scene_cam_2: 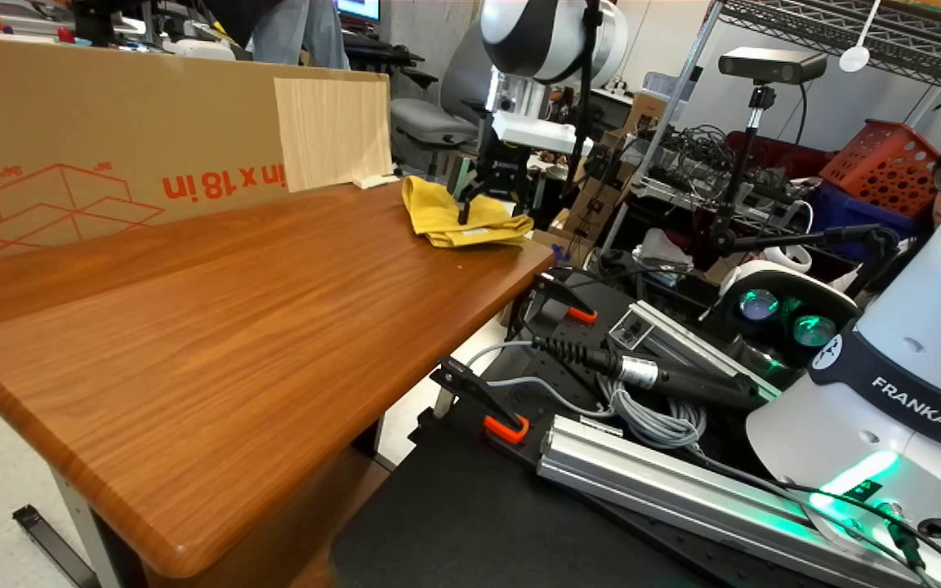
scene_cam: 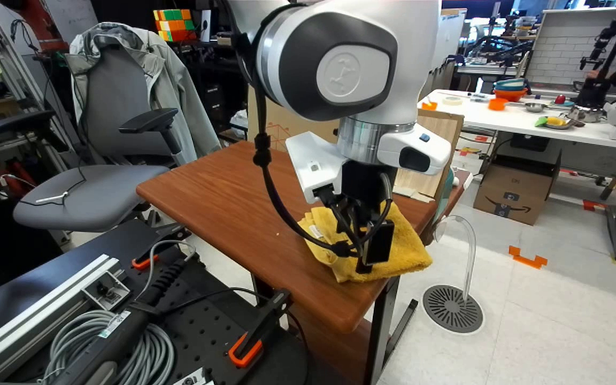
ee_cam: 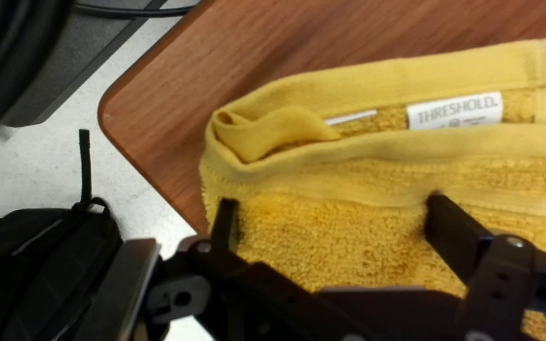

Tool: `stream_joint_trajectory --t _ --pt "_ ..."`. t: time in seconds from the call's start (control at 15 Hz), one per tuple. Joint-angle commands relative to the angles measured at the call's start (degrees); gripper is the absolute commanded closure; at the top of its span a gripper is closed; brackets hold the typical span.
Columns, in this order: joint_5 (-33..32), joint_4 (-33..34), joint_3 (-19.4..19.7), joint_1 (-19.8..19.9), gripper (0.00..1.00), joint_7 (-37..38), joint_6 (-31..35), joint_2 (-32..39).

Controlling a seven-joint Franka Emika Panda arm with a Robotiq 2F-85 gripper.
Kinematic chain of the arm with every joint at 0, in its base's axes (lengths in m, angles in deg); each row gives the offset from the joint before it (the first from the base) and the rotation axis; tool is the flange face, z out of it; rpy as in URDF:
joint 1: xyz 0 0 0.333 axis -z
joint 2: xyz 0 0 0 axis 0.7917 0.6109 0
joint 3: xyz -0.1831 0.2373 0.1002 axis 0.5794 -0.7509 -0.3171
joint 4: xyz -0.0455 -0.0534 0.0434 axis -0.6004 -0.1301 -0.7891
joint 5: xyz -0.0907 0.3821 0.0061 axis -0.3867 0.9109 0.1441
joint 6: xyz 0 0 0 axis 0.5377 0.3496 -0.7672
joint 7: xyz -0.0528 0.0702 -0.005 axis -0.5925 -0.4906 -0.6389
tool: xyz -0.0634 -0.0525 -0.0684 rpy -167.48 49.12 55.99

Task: Clean the table using the yellow towel

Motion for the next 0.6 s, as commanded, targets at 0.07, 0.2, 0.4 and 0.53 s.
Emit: stream_joint_trajectory --t 0.07,0.2,0.4,0.53 --pt "-0.43 0.33 0.62 -1.22 0.00 0.90 1.11 1.69" --pt "-0.34 1.07 -0.27 -1.85 0.00 0.84 -0.02 4.43" --pt "0.46 3.58 -2.67 -3.14 0.00 0.87 -5.62 9.83" --pt "-2.17 3.02 -2.03 -5.60 0.00 2.14 -7.07 10.03"
